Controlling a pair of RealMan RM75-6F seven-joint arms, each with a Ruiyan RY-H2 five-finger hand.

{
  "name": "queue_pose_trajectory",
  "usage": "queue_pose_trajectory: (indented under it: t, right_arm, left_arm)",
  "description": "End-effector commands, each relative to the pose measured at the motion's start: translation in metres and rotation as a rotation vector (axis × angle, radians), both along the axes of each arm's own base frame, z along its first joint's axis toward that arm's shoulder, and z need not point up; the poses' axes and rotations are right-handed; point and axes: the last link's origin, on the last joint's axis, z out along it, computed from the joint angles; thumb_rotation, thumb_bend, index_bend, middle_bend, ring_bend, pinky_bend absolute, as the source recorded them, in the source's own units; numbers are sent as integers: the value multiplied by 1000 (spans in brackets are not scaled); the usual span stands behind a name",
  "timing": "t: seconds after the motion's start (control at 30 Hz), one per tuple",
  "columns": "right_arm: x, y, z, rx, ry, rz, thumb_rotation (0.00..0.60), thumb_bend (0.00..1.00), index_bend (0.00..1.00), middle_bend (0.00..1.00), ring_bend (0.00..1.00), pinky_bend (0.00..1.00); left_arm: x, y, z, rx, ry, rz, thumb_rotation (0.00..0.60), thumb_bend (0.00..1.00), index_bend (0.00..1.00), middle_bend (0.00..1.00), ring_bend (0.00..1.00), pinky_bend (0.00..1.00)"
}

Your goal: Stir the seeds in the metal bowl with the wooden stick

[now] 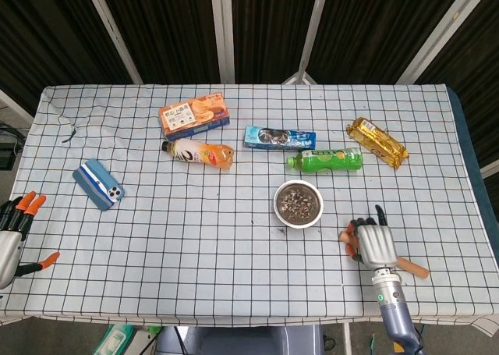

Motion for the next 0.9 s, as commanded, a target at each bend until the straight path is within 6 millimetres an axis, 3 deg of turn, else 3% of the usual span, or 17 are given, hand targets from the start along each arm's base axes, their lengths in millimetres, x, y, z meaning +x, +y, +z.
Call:
queue_pose_trajectory:
  t: [0.03,0.23,0.47,0.6,0.9]
  right_arm:
    - [0,0,0,1,-2,-1,600,443,571,502,432,115]
    - [-2,1,0,8,3,-12,600,535,624,535,470,239]
    - [-3,2,2,11,-2,-6,600,664,673,572,520,483]
    - [-1,1,5,4,-15,14,600,718,694,589,537,492]
    - [-1,-1,16,-30,-66,44,600,720,695,592,538,492]
  left_arm:
    - [0,0,0,0,0,1,600,125,13,0,0,0]
    - [0,0,0,0,0,1,600,125,13,0,0,0]
    - [-1,0,0,0,-1,1,600,125,13,0,0,0]
    - [-1,-1,0,0,-1,1,600,125,13,0,0,0]
    - [-2,-1,1,0,-1,2,600,125,14,0,0,0]
